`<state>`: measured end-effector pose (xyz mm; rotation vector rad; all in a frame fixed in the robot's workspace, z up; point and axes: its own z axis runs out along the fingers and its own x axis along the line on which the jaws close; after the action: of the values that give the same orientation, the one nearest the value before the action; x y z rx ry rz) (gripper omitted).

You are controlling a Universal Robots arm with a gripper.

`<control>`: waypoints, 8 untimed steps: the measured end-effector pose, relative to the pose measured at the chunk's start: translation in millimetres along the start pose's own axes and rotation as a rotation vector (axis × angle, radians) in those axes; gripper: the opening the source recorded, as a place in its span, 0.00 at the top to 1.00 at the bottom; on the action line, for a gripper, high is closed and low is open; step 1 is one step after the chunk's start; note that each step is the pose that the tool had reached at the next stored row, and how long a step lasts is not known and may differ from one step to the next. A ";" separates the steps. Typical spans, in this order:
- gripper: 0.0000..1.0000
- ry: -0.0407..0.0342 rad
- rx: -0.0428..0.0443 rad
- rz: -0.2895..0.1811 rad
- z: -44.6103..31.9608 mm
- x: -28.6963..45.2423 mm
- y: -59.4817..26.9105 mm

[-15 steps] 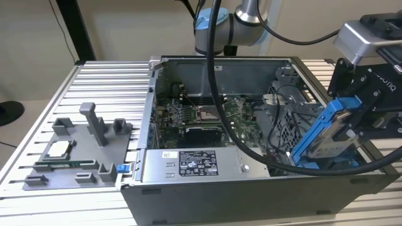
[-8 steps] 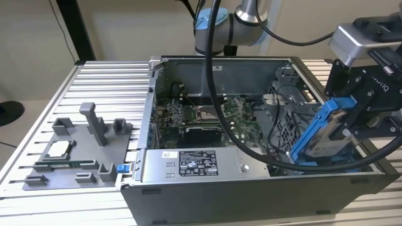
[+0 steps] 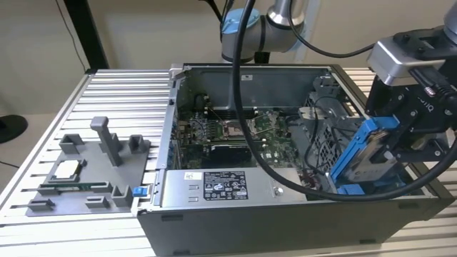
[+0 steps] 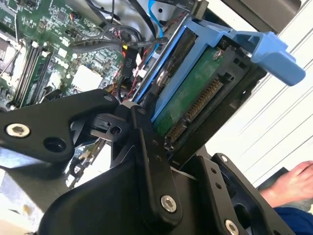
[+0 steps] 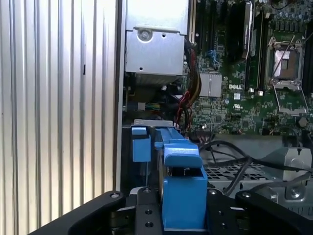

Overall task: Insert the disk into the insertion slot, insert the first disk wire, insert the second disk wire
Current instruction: 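Insert the disk into the insertion slot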

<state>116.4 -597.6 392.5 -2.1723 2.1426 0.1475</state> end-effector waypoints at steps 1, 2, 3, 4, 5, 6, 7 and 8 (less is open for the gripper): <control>1.00 -0.0002 0.0000 0.000 1.7 0.2 0.0; 1.00 0.0000 0.0000 0.000 3.3 0.4 -0.1; 1.00 -0.0003 0.0000 0.000 5.4 0.7 -0.1; 1.00 0.0001 0.0000 0.000 6.9 0.8 -0.1; 1.00 -0.0002 0.0000 0.000 8.8 1.1 -0.1; 1.00 -0.0001 0.0000 0.000 10.7 1.4 -0.1; 1.00 -0.0001 0.0000 0.000 12.5 1.6 -0.1; 1.00 -0.0003 0.0000 0.000 14.4 1.9 -0.1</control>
<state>116.5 -597.5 377.9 -2.1720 2.1425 0.1477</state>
